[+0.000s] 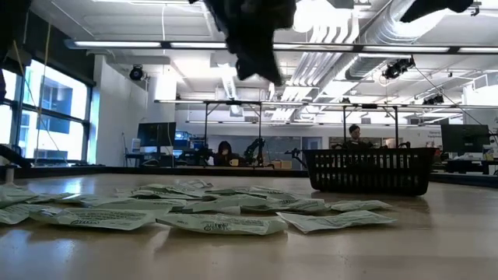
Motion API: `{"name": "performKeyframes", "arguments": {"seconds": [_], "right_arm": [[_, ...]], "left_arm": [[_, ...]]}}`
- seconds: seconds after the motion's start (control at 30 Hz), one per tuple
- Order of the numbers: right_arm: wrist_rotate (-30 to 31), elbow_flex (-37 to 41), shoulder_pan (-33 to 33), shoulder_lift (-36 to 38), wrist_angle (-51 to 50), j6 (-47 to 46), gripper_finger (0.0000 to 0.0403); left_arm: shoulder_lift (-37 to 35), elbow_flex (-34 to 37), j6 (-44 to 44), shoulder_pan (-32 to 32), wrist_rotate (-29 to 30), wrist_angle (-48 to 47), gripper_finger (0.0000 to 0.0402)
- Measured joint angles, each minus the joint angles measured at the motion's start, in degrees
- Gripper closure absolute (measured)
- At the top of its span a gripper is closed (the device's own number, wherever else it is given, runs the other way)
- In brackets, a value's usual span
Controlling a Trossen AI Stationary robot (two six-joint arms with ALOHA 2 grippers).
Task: Pick and place Stevia / Truvia into bins
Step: Put the stevia packet into the black bin
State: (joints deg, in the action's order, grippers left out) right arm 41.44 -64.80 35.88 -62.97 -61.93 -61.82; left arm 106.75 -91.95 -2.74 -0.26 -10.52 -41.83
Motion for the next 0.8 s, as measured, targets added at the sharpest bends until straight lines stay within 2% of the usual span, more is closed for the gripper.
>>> {"name": "performKeyframes", "arguments": {"seconds": [0.07,0.13,0.2,0.23,0.33,0.4,0.5,0.63,0.7,0.8], "right_arm": [[-1.9,0.1,0.3,-0.3,-1.0,-0.6,0.0087],[-2.0,0.1,1.1,-0.6,-1.8,-1.4,0.0087],[-0.8,0.1,1.6,-0.8,-2.6,-1.4,0.0087],[0.1,0.1,1.7,-0.8,-2.7,-1.2,0.0087],[1.7,0.1,1.3,-1.0,-2.8,-0.1,0.0086],[2.1,0.1,0.8,-1.0,-2.8,0.6,0.0086],[2.2,0.1,-0.3,-1.0,-2.9,1.2,0.0086],[2.0,0.1,-1.9,-1.0,-2.9,1.4,0.0086],[1.3,0.1,-2.9,-1.0,-2.8,1.3,0.0086],[-0.2,0.1,-4.1,-1.1,-2.5,0.6,0.0086]], "left_arm": [[2.9,-3.3,1.5,-1.4,-2.2,-14.6,0.0347],[4.2,-3.8,2.1,-3.8,0.6,-28.1,0.0304],[4.1,-0.9,2.4,-7.1,4.4,-38.2,0.0259],[2.7,1.6,2.3,-8.9,5.1,-39.1,0.0237],[-5.7,10.8,-1.6,-14.5,4.1,-36.5,0.0183],[-11.8,17.9,-8.0,-17.6,4.2,-29.8,0.0158],[-18.4,27.2,-16.0,-20.4,7.9,-17.3,0.0138],[-22.0,37.1,-18.2,-22.6,7.5,-3.3,0.0135],[-21.8,41.0,-18.6,-23.3,5.1,-1.4,0.0142],[-20.8,44.4,-18.8,-23.9,4.6,1.3,0.0159]]}}
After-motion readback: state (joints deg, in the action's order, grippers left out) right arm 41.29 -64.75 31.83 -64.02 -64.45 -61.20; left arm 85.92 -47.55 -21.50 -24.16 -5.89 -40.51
